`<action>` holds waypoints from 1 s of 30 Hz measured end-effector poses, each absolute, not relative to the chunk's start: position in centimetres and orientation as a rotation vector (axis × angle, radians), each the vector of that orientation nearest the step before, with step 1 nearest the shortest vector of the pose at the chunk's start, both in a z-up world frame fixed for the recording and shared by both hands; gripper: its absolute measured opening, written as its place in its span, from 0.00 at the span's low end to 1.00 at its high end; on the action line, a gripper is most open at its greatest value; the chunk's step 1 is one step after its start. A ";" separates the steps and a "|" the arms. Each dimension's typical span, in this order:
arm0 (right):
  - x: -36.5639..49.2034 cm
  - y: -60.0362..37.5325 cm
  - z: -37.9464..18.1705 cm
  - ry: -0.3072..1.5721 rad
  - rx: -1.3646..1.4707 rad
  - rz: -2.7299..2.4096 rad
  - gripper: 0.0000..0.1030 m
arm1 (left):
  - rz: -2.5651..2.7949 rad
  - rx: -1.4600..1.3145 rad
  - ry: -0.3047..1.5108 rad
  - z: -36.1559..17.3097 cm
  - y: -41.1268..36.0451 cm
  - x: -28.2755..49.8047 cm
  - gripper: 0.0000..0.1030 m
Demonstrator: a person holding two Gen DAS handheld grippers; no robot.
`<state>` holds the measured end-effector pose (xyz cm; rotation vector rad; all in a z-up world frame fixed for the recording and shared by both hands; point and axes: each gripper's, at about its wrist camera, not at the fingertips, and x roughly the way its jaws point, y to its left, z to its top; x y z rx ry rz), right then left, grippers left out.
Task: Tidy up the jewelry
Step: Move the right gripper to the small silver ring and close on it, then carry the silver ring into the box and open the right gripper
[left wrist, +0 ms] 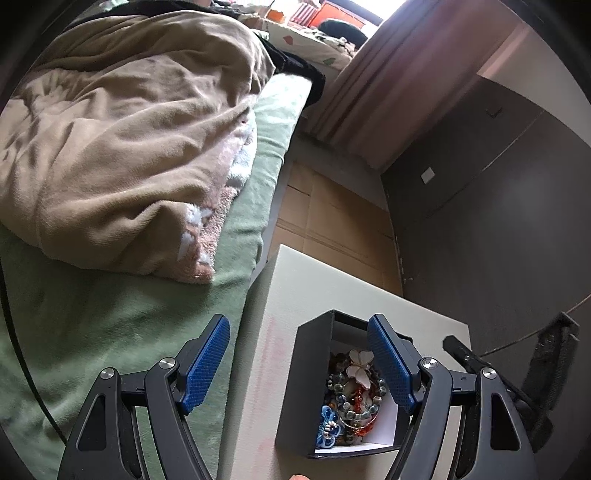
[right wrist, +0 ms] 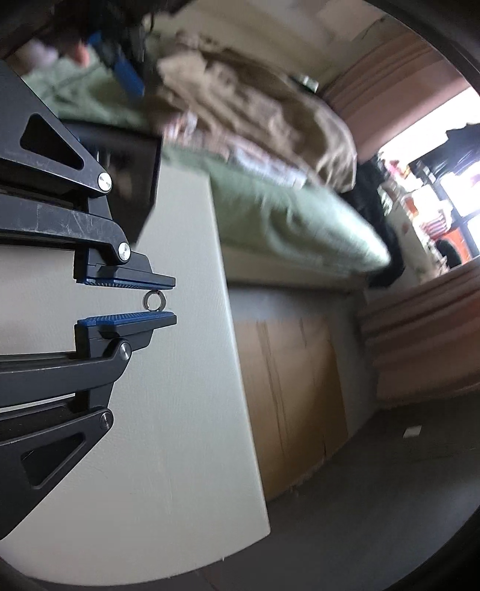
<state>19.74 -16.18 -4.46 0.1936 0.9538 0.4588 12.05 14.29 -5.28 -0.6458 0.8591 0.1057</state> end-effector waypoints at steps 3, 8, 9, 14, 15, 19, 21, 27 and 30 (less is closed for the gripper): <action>18.9 -15.4 -3.6 0.943 0.212 0.506 0.13 | 0.109 -0.652 0.847 -5.1 14.5 12.0 0.75; 17.5 -12.7 -2.7 0.923 0.198 0.590 0.13 | 0.110 -0.653 0.838 -4.7 14.9 11.9 0.75; 17.4 -12.2 -2.6 0.922 0.193 0.603 0.13 | 0.108 -0.653 0.836 -4.6 15.0 11.9 0.75; 17.0 -10.3 -2.4 0.931 0.174 0.650 0.13 | 0.118 -0.661 0.834 -4.7 15.8 11.7 0.75; 16.9 -10.0 -2.5 0.933 0.171 0.650 0.13 | 0.119 -0.662 0.832 -4.6 15.9 11.6 0.75; 16.9 -9.9 -3.0 0.963 0.167 0.616 0.54 | 0.119 -0.661 0.823 -4.2 16.1 11.1 0.75; 16.6 -10.5 -2.8 0.948 0.184 0.601 0.65 | 0.119 -0.661 0.820 -4.0 15.9 10.9 0.75; 15.4 -12.4 -1.9 0.943 0.214 0.585 0.83 | 0.119 -0.615 0.820 -3.4 14.4 9.9 0.75; 14.3 -13.7 -1.3 0.935 0.234 0.575 0.85 | 0.115 -0.580 0.819 -2.8 13.2 9.0 0.75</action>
